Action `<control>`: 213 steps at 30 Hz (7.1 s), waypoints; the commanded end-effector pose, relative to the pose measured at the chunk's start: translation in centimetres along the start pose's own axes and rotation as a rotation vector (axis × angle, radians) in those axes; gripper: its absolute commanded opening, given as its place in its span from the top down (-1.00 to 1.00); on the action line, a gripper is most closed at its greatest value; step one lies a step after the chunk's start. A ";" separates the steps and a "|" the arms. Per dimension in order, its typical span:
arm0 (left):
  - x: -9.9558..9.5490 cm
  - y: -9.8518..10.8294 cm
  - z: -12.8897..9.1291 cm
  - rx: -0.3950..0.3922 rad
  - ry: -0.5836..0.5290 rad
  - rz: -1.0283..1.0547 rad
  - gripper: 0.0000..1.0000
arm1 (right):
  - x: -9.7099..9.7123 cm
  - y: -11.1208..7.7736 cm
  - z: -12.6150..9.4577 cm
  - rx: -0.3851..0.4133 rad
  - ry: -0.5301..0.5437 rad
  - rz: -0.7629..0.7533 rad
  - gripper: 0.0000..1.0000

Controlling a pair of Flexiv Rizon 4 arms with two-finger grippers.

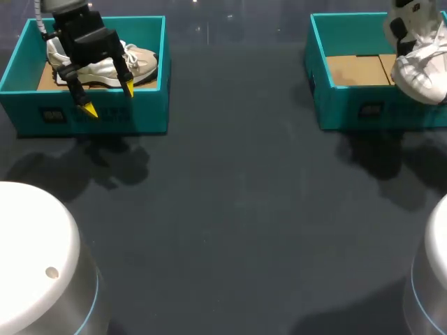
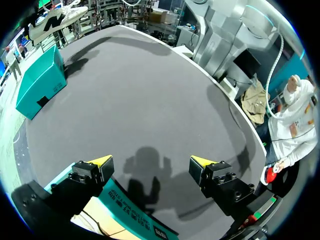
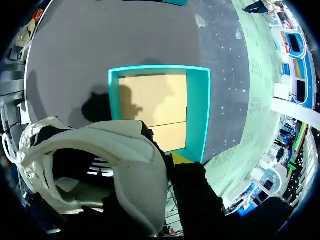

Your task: Take the shoe out of the shoebox, open the shoe tongue, remove and reinsert the insole, then place the shoe into the shoebox

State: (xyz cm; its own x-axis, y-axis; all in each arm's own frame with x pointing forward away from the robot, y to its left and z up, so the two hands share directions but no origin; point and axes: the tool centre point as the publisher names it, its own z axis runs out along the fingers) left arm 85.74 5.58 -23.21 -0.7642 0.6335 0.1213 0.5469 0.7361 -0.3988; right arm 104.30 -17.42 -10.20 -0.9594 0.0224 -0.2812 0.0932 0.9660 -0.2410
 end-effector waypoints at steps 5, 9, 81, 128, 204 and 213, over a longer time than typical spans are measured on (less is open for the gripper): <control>0.0 0.0 0.0 -0.001 0.001 0.000 -1.00 | -6.7 -3.9 4.6 -0.084 0.047 -0.045 1.00; 0.0 0.0 0.0 -0.001 0.001 0.000 -1.00 | -7.6 -5.3 6.0 -0.070 0.050 0.040 1.00; 0.0 0.0 0.0 -0.001 0.001 0.000 -1.00 | 1.7 -12.9 16.3 0.226 0.125 1.673 1.00; 0.0 0.0 0.0 -0.001 0.001 0.000 -1.00 | 5.2 -14.2 22.3 0.182 0.154 1.674 1.00; 0.0 0.0 0.0 -0.001 0.001 0.000 -1.00 | 9.6 -10.3 27.3 0.167 0.215 1.651 0.11; 0.0 0.0 0.0 -0.001 0.001 0.000 -1.00 | 9.4 -10.2 25.1 0.150 0.200 1.655 -0.60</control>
State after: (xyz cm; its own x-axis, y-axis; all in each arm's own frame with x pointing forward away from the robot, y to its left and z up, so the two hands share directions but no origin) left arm 85.74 5.58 -23.21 -0.7642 0.6335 0.1213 0.5470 0.7361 -0.3988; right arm 101.73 -33.81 -34.47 0.1752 0.9659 -0.1905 0.9834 -0.1623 0.0812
